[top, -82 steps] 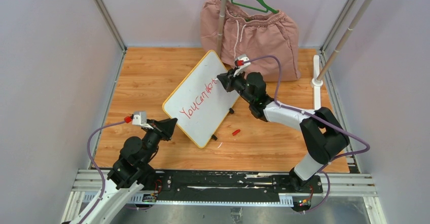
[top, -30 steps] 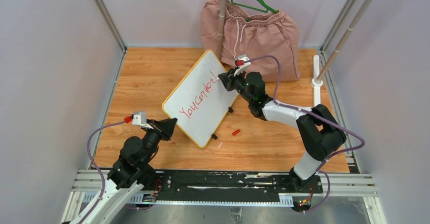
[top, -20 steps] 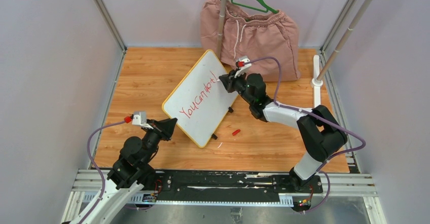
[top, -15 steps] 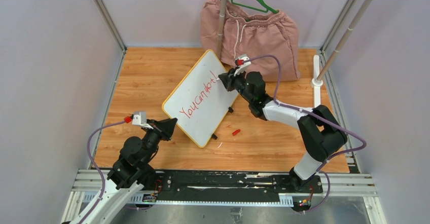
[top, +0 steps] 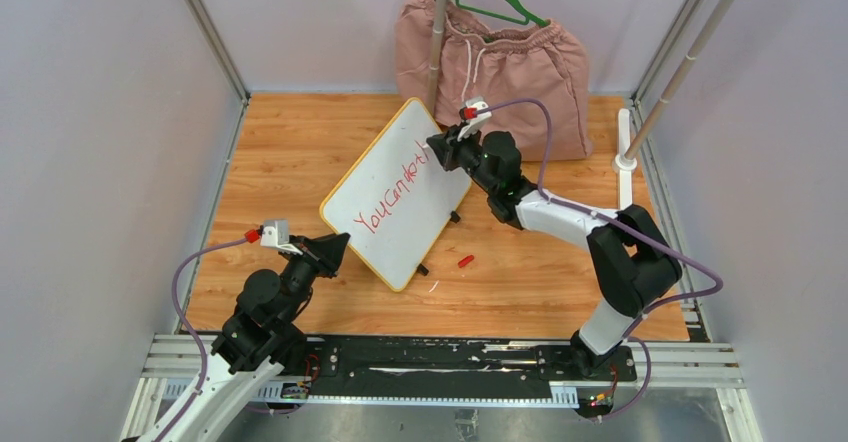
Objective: Write a sentence on the whiteboard
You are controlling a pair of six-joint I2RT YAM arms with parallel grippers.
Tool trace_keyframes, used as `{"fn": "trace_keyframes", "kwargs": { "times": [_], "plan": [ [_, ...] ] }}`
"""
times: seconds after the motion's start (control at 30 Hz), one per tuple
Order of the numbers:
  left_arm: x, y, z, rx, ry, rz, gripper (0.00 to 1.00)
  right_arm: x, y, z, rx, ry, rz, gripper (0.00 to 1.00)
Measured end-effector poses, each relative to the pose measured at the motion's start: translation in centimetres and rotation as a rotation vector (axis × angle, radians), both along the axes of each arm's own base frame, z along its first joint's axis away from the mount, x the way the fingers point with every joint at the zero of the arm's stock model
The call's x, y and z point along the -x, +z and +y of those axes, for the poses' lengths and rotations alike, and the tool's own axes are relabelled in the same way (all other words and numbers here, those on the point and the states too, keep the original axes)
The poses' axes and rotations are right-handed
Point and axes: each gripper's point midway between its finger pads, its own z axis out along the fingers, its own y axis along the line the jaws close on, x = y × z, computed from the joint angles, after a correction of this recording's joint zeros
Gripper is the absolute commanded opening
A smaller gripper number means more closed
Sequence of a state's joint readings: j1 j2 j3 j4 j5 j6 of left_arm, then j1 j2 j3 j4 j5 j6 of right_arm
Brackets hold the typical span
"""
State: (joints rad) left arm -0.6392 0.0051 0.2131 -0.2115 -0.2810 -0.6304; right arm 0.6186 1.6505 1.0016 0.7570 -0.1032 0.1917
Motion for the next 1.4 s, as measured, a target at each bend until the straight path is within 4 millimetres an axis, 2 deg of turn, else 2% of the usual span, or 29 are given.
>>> {"fn": "trace_keyframes", "kwargs": {
  "times": [0.5, 0.9, 1.4],
  "plan": [
    [0.0, 0.0, 0.0, 0.0, 0.0, 0.0, 0.0, -1.0, -1.3, -1.1, 0.023, -0.028, 0.024, 0.0],
    [0.0, 0.0, 0.0, 0.0, 0.0, 0.0, 0.0, -0.6, -2.7, -1.6, 0.03, -0.032, 0.039, 0.0],
    [0.0, 0.0, 0.0, 0.0, 0.0, 0.0, 0.0, -0.7, -1.5, -2.2, 0.023, -0.054, 0.025, 0.0]
  ]
}}
